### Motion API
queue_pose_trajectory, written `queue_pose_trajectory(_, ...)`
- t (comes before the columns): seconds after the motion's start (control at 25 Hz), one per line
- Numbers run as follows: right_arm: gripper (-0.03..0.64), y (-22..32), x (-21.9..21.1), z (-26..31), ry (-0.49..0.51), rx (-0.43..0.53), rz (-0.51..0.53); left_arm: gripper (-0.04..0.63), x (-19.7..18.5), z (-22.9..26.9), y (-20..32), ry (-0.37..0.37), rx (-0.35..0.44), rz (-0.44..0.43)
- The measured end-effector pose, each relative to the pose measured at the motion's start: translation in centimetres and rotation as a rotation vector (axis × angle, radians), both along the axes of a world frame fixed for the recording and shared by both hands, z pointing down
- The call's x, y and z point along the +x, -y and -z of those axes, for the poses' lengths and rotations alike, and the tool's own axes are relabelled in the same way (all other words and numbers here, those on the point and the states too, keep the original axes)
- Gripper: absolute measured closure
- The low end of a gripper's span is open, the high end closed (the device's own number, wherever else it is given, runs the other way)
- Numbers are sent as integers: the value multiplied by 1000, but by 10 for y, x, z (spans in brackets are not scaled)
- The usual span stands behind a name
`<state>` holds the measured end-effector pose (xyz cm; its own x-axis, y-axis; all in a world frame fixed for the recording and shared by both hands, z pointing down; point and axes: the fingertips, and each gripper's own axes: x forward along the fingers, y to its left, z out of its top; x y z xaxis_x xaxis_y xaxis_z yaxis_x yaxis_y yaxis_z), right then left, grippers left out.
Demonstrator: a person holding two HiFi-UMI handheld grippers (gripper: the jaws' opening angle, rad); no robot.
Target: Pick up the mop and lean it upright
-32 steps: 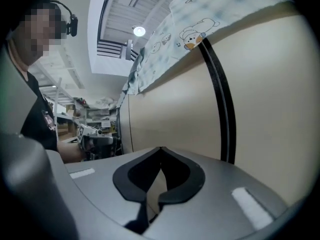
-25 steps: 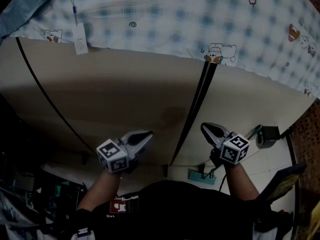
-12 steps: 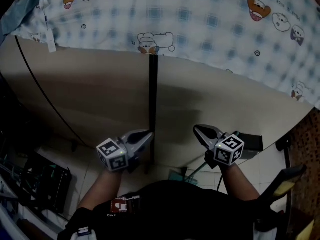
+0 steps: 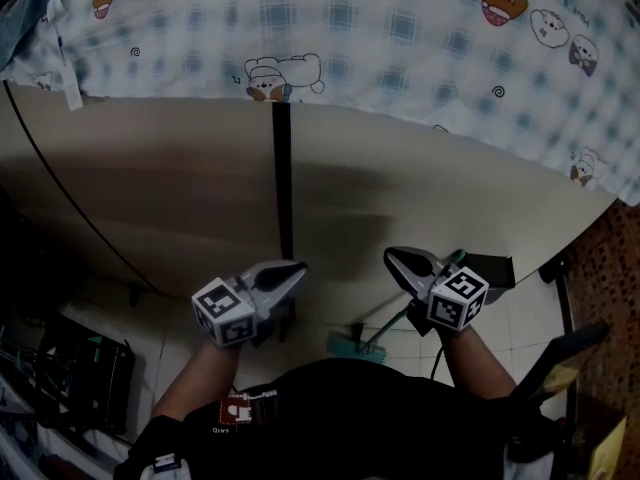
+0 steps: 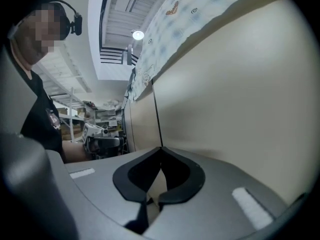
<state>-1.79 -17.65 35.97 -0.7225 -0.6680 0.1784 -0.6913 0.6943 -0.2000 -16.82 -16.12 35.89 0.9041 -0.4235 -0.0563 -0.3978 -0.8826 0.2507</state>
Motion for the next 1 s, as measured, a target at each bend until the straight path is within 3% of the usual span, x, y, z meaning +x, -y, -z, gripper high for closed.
queue_pose_trajectory(0.16, 601, -3, 16, 3, -3, 4, -40, 595, 14, 3, 8, -13, -17, -26)
queue_pose_trajectory(0.44, 601, -15, 78, 8, 14, 23, -58, 595, 73, 6, -8, 27, 18, -46)
queue_pose_trajectory(0.64, 601, -24, 158, 18, 3, 51, -31, 595, 162, 9, -19, 17, 51, -29)
queue_pose_trajectory(0.76, 601, -33, 214, 22, -13, 59, -8, 595, 226, 5, -28, -14, 10, -13)
queue_pose_trajectory(1.0, 601, -37, 290, 15, -2, 51, 28, 595, 329, -10, -31, 40, 10, -13)
